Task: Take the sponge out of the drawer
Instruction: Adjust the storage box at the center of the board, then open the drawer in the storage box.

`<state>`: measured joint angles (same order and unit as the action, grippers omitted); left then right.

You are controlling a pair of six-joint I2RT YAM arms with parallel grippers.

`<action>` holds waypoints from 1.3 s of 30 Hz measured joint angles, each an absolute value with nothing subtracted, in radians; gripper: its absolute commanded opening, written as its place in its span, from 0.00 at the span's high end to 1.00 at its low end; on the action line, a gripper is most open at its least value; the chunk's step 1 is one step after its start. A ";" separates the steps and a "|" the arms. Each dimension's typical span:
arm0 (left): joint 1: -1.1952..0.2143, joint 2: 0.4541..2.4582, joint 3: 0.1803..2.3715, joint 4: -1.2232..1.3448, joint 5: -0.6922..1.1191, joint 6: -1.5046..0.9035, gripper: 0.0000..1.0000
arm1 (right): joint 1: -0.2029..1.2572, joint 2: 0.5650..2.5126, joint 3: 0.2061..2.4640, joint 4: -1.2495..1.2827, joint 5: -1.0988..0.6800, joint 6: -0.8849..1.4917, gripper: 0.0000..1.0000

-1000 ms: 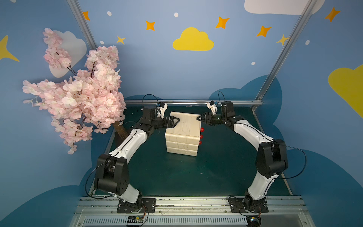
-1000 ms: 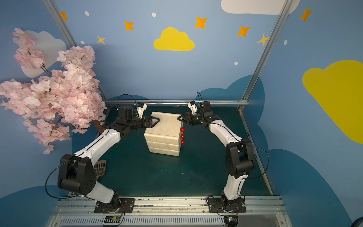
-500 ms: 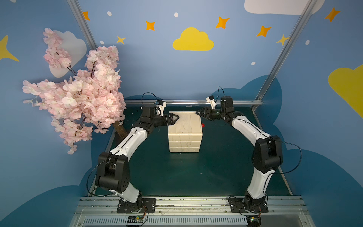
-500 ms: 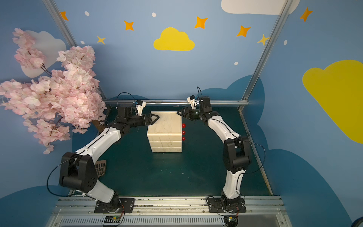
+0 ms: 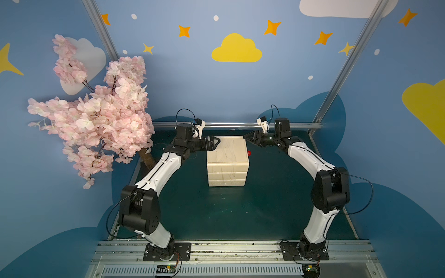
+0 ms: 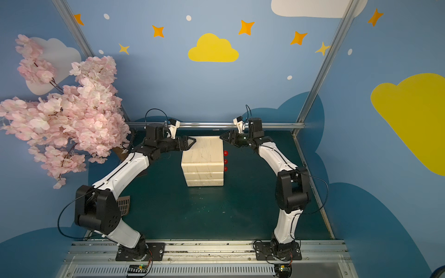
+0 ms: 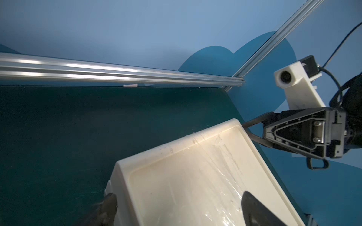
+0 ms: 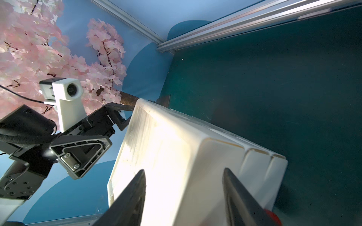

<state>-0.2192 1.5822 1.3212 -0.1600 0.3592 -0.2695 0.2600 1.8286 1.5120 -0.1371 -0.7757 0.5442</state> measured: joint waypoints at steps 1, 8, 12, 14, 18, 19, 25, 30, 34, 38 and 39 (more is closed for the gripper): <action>-0.222 1.565 1.324 -0.179 0.331 -0.251 0.01 | 0.234 1.805 1.485 -0.124 -0.777 0.549 0.37; -0.294 1.471 1.387 -0.296 0.183 -0.107 0.01 | 0.089 1.674 1.312 -0.020 -0.853 0.592 0.38; -0.376 1.445 1.394 -0.318 0.201 -0.066 0.01 | 0.114 1.649 1.224 0.007 -0.928 0.583 0.42; -0.408 1.444 1.392 -0.318 0.243 -0.064 0.01 | 0.131 1.641 1.180 0.012 -0.958 0.578 0.43; -0.430 1.448 1.372 -0.299 0.331 -0.087 0.01 | 0.162 1.642 1.147 0.015 -0.997 0.577 0.50; -0.431 1.451 1.370 -0.295 0.349 -0.096 0.01 | 0.165 1.642 1.147 0.020 -1.006 0.579 0.49; -0.448 1.476 1.358 -0.251 0.432 -0.132 0.01 | 0.174 1.682 1.177 0.034 -1.055 0.581 0.51; -0.458 1.499 1.345 -0.231 0.465 -0.152 0.01 | 0.185 1.769 1.217 0.049 -1.101 0.587 0.52; -0.459 1.510 1.337 -0.223 0.472 -0.165 0.01 | 0.202 1.807 1.228 0.049 -1.128 0.587 0.52; -0.459 1.528 1.337 -0.214 0.478 -0.180 0.01 | 0.229 1.811 1.233 0.049 -1.152 0.579 0.55; -0.459 1.533 1.337 -0.213 0.479 -0.183 0.01 | 0.235 1.813 1.237 0.048 -1.153 0.577 0.57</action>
<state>-0.4595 1.5333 1.3369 -0.2134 0.4793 -0.1833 0.2352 1.8126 1.2373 0.0479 -1.1526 0.5774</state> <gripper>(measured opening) 0.994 0.453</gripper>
